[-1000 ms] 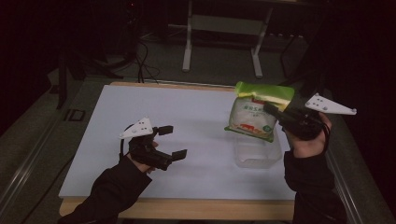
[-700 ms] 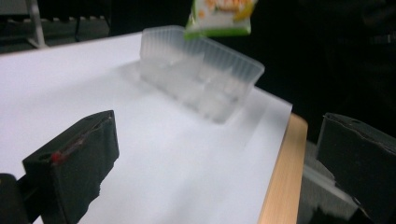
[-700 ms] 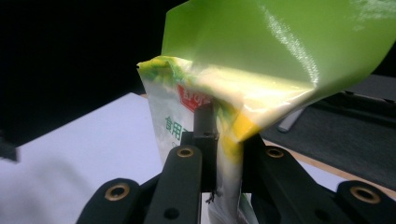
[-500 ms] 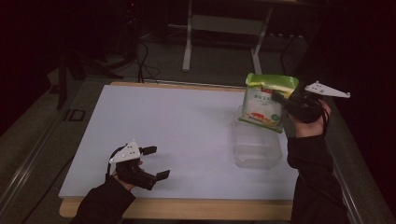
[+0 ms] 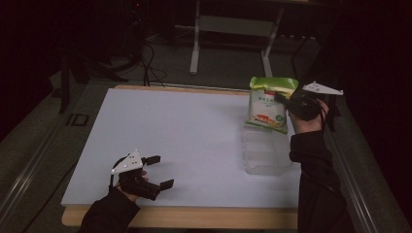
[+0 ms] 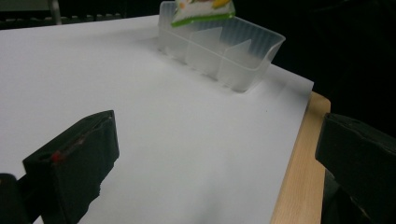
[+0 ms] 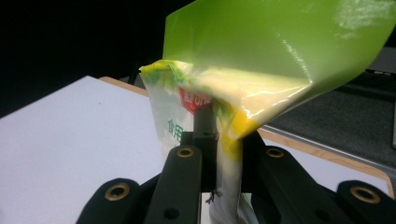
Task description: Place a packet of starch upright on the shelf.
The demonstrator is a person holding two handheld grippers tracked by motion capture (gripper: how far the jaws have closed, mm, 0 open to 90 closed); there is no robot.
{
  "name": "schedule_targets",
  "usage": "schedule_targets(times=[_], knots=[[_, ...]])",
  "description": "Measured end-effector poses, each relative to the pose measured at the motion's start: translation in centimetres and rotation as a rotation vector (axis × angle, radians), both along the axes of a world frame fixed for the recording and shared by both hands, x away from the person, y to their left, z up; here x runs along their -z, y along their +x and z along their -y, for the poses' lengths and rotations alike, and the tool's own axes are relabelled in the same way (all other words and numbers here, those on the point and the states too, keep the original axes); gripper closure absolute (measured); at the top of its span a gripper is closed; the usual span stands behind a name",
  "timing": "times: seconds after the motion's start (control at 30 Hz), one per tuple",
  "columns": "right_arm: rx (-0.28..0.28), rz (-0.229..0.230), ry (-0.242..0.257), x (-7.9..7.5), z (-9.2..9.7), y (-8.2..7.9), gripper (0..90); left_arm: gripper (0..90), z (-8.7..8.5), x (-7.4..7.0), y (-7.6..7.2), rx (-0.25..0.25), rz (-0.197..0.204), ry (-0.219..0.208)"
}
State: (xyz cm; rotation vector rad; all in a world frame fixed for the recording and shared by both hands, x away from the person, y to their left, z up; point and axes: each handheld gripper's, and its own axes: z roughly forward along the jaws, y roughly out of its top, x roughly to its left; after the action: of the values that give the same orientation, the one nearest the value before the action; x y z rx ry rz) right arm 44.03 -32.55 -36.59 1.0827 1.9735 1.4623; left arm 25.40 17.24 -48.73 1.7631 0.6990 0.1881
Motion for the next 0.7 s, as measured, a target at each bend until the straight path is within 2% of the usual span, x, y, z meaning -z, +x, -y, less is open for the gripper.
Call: schedule_targets(times=[0.1, 0.3, 0.33, 0.47, 0.5, 0.7], knots=[[0.005, -0.026, 0.012, 1.2, -0.2, 1.3, 84.4, 0.1, -0.2, 0.2, 0.1, -0.005, -0.013, -0.015], [-0.004, -0.053, 0.013, 2.6, -0.4, 2.3, 84.4, 0.1, -0.3, 0.4, 0.2, -0.005, -0.015, -0.023], [-0.006, -0.070, 0.014, 3.2, -0.4, 2.6, 84.4, 0.1, -0.3, 0.4, 0.2, -0.006, -0.016, -0.024], [-0.005, -0.082, 0.008, 3.8, -0.4, 2.7, 84.4, 0.1, -0.4, 0.5, 0.3, -0.007, -0.023, -0.024], [-0.001, -0.102, 0.007, 4.7, -0.3, 2.7, 84.4, 0.1, -0.3, 0.7, 0.4, -0.004, -0.030, -0.024], [-0.003, -0.130, 0.042, 5.8, 0.9, 2.4, 84.3, 0.1, -0.1, 1.0, 0.4, 0.006, -0.037, -0.012]])
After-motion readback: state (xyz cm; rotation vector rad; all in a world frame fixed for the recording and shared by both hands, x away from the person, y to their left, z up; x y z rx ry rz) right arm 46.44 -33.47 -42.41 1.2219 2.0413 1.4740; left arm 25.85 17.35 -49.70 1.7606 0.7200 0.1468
